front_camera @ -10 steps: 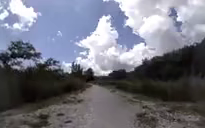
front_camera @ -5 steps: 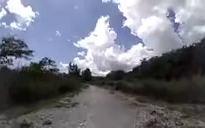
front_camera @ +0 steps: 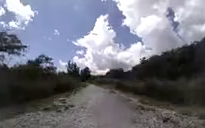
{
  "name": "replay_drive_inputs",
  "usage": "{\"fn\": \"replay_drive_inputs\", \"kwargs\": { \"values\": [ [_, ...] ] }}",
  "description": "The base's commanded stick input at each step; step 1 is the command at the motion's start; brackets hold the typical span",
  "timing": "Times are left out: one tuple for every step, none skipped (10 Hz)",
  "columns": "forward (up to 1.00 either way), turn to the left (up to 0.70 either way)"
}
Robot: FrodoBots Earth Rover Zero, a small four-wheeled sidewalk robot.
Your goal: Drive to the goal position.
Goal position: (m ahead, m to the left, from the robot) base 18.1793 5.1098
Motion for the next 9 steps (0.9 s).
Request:
{"fn": "replay_drive_inputs", "kwargs": {
  "values": [
    [0.7,0.35],
    [0.7,0.35],
    [0.7,0.35],
    [0.7,0.35],
    [0.7,0.35],
    [0.7,0.0],
    [0.7,0.0],
    [0.7,0.0],
    [0.7,0.0]
  ]
}}
